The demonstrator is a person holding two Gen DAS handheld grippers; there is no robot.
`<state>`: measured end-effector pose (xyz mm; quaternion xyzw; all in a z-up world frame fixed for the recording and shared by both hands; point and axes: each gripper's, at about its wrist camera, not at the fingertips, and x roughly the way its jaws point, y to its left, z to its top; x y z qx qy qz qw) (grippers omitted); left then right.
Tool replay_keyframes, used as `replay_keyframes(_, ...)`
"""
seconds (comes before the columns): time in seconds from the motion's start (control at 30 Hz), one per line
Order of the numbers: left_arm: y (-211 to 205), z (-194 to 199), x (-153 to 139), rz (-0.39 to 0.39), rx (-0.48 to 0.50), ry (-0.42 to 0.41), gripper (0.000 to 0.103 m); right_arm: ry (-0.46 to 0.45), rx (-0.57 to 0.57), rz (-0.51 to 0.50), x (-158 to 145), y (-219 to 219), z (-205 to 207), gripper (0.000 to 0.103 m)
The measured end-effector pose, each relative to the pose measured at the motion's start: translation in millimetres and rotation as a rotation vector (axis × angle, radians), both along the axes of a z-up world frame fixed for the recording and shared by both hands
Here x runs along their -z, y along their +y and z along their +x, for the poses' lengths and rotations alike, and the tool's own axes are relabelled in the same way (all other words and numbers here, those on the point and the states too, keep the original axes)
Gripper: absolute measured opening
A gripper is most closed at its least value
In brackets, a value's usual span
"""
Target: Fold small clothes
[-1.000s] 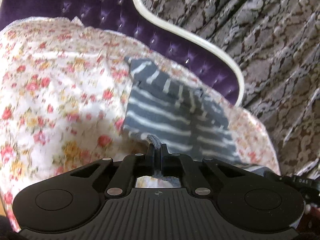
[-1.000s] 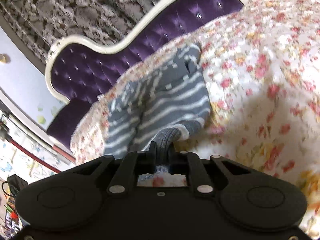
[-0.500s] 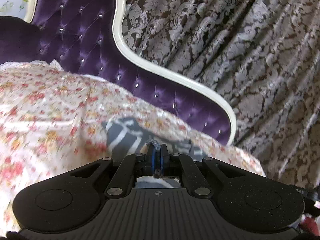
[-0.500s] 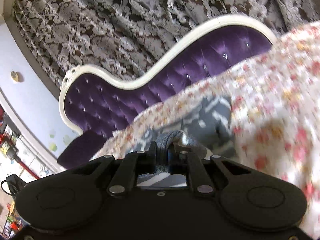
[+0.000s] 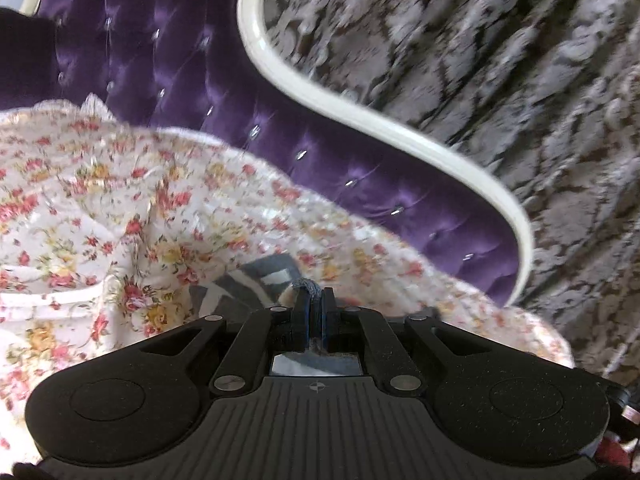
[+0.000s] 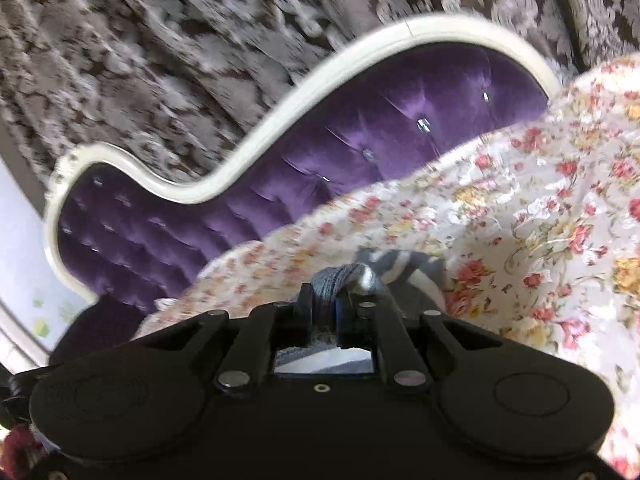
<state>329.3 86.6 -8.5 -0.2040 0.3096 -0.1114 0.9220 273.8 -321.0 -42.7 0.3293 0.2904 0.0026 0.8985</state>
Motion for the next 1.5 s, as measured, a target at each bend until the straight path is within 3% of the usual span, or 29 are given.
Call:
replay_keyframes(0.23, -3, 44, 37, 0.045, -0.036, 0.087, 0.006, 0.088, -0.012, -0.002, 36, -3, 33, 0.019)
replay_keyframes(0.33, -4, 52, 46, 0.051, -0.045, 0.102, 0.008, 0.086, 0.003, -0.004, 40, -5, 37, 0.027)
replay_keyframes(0.4, -5, 55, 48, 0.053, -0.049, 0.111, 0.017, 0.073, 0.017, -0.011, 40, -7, 37, 0.034)
replay_keyframes(0.43, -5, 55, 48, 0.058, -0.058, 0.108, 0.033, 0.070, 0.023, -0.011, 39, -9, 36, 0.045)
replay_keyframes(0.47, -5, 56, 48, 0.066, -0.071, 0.100, 0.042, 0.064, 0.033, -0.013, 38, -11, 36, 0.051)
replay_keyframes(0.53, -3, 55, 44, 0.078, -0.090, 0.081, 0.045, 0.040, 0.059, -0.029, 33, -14, 32, 0.057)
replay_keyframes(0.6, -2, 56, 38, 0.083, -0.105, 0.073, 0.054, 0.020, 0.072, -0.053, 28, -16, 30, 0.065)
replay_keyframes(0.7, -2, 49, 25, 0.100, -0.106, 0.034, 0.071, -0.009, 0.079, -0.107, 17, -14, 25, 0.067)
replay_keyframes(0.77, -8, 42, 15, 0.141, -0.083, 0.013, 0.084, -0.032, 0.065, -0.147, 9, -9, 23, 0.076)
replay_keyframes(0.93, -40, 24, 5, 0.292, 0.003, 0.003, 0.102, -0.060, -0.041, -0.263, -4, 15, 24, 0.099)
replay_keyframes(0.97, -48, 20, 6, 0.318, 0.021, -0.006, 0.102, -0.060, -0.068, -0.284, -5, 21, 24, 0.103)
replay_keyframes(1.17, -82, 6, 21, 0.448, 0.091, -0.006, 0.103, -0.027, -0.208, -0.413, 1, 56, 28, 0.103)
replay_keyframes(1.37, -86, 14, 54, 0.540, 0.108, 0.099, 0.103, 0.097, -0.306, -0.524, 22, 73, 34, 0.103)
replay_keyframes(1.4, -83, 15, 60, 0.538, 0.100, 0.115, 0.103, 0.129, -0.299, -0.545, 26, 71, 35, 0.103)
replay_keyframes(1.5, -64, 17, 71, 0.433, 0.085, 0.121, 0.103, 0.204, -0.252, -0.563, 39, 56, 36, 0.103)
